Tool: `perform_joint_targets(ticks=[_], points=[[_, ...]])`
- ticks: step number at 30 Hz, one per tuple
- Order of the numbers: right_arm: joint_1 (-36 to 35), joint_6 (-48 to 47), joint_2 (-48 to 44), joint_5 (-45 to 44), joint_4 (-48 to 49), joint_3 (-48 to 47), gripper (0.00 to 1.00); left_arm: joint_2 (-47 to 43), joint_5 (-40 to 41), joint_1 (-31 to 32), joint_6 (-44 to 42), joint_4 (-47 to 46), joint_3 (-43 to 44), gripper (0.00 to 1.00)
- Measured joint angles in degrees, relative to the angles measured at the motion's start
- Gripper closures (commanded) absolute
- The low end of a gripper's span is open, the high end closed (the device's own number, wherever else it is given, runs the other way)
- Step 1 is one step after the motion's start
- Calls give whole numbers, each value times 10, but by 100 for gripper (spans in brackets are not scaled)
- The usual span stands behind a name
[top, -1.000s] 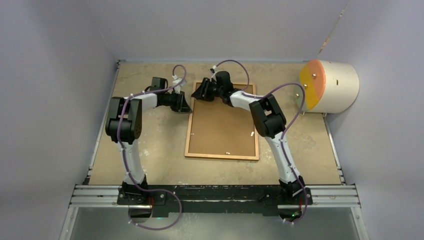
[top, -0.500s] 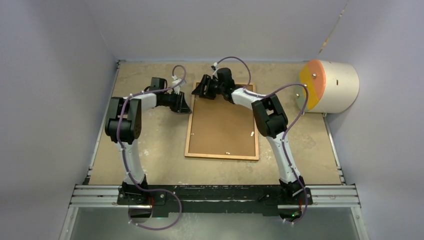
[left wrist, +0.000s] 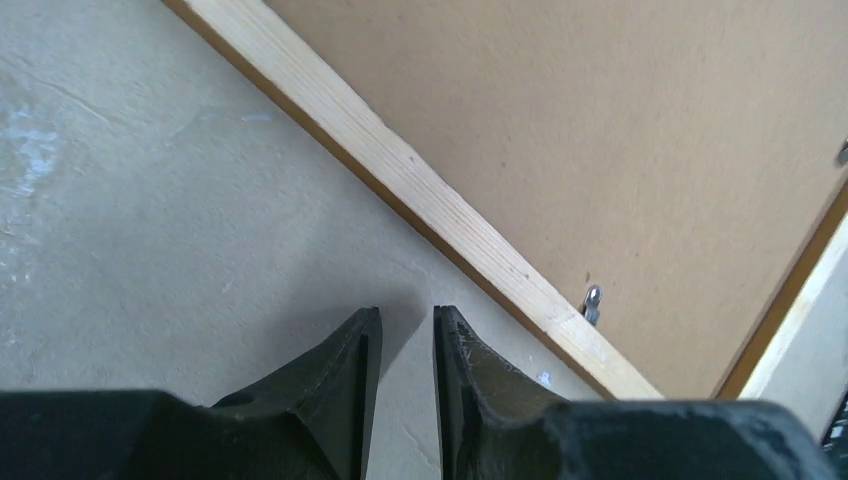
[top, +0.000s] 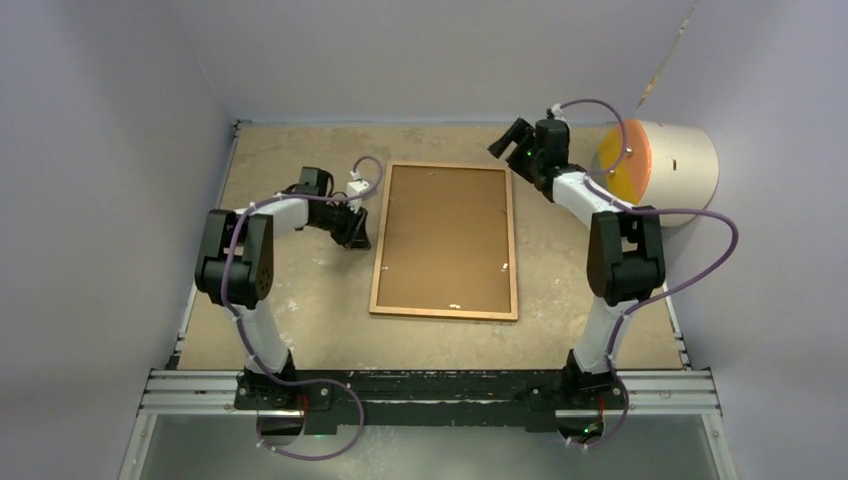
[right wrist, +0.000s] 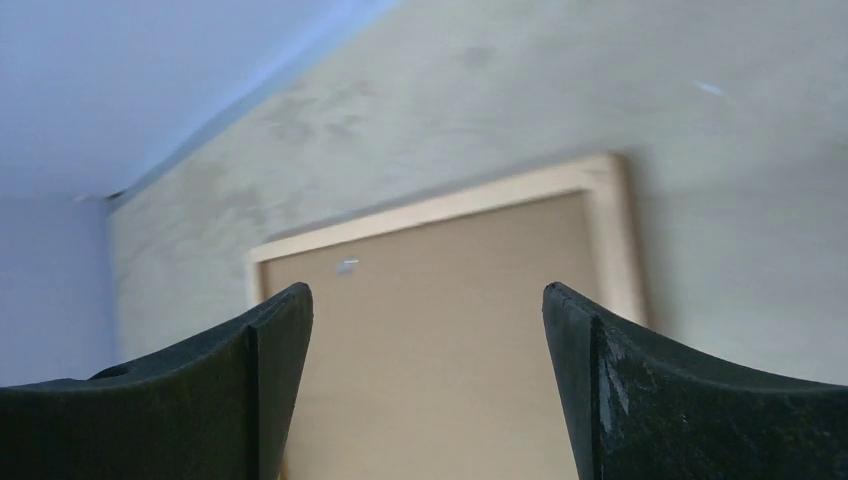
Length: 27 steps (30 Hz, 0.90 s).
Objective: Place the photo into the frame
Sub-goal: Adjust the photo frame at the center of the board.
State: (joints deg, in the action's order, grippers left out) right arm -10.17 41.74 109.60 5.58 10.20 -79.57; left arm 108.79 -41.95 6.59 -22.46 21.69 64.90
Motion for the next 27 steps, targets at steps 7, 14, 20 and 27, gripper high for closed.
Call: perform_joint_targets(ticks=[7, 14, 20, 27], points=[[22, 0, 34, -58, -50, 57, 13, -45, 47, 30, -89, 1, -44, 71], [14, 0, 72, -49, -46, 34, 13, -74, 93, 67, -153, 0, -71, 72], [-15, -13, 129, -36, -51, -44, 14, -84, 106, 96, -178, 9, -78, 74], [-108, -53, 283, -8, -71, -282, 2, -94, 80, 144, -188, 100, -77, 48]])
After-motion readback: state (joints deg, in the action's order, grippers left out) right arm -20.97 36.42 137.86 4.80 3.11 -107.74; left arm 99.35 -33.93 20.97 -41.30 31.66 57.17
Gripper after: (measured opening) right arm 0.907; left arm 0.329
